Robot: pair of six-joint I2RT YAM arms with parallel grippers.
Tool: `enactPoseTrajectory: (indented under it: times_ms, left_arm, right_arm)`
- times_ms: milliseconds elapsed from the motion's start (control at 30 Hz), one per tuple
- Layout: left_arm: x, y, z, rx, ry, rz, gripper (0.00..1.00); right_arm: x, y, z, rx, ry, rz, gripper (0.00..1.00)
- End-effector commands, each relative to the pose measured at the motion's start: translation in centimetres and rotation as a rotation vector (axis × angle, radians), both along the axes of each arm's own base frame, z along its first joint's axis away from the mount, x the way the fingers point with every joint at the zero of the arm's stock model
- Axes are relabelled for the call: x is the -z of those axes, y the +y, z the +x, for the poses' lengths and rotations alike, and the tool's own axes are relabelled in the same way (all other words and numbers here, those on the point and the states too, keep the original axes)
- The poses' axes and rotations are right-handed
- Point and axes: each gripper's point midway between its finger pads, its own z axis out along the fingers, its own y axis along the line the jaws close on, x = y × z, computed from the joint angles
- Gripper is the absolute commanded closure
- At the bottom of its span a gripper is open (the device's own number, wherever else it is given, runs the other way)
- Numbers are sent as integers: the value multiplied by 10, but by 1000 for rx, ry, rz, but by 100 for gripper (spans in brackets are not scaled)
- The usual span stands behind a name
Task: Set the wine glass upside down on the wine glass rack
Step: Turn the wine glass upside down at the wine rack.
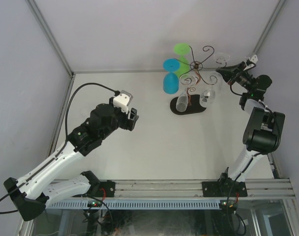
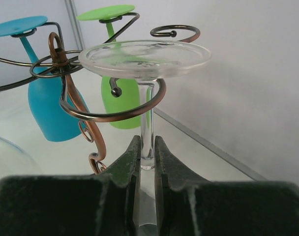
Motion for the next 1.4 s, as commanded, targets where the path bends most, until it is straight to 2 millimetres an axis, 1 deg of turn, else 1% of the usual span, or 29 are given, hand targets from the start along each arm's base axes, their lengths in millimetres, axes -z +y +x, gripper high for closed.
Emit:
enactPoseTrajectory:
  times_ms: [0, 167, 367, 433, 467, 567, 667, 800, 900, 1067, 1133, 1167, 1233, 1300, 1367]
  left_arm:
    - [-6, -1, 3, -4, -12, -29, 28]
    - [-7, -1, 3, -5, -13, -28, 28]
    - [-7, -1, 3, -6, -14, -29, 28]
    - [-7, 0, 3, -6, -15, -30, 28]
    - [-7, -1, 3, -6, -14, -30, 28]
    - [-8, 1, 3, -9, -18, -32, 28]
    - [-9, 2, 2, -13, -22, -34, 28]
    - [-12, 5, 3, -24, -29, -39, 28]
    - [-15, 5, 2, -21, -33, -52, 28]
    - [-26, 14, 2, -59, -61, -69, 27]
    - [-31, 23, 4, -98, -82, -68, 26]
    - [-33, 28, 5, -117, -92, -65, 25]
    - [-38, 38, 6, -158, -113, -56, 24]
    - [-41, 47, 6, -198, -127, -53, 22]
    - [-45, 54, 5, -232, -130, -58, 21]
  right_arm:
    - [-14, -2, 9, 34, -61, -25, 88]
    - [-16, -3, 9, 37, -64, -26, 78]
    - [-24, -8, 4, 45, -75, -33, 69]
    - [-24, -10, 2, 48, -70, -35, 58]
    - [-24, -12, 1, 54, -70, -37, 56]
    - [-20, -25, -1, 103, -55, -34, 54]
    - [-9, -45, -5, 183, -26, -20, 53]
    - [-7, -67, -20, 283, -18, 10, 52]
    - [-10, -81, -35, 369, -22, 37, 50]
    - [-18, -107, -65, 560, 33, 174, 49]
    - [-22, -109, -74, 633, 78, 203, 47]
    - [-21, -108, -80, 672, 128, 209, 44]
    - [-24, -109, -91, 764, 173, 201, 40]
    - [-27, -110, -103, 840, 218, 231, 38]
    - [-34, -103, -115, 860, 242, 268, 37]
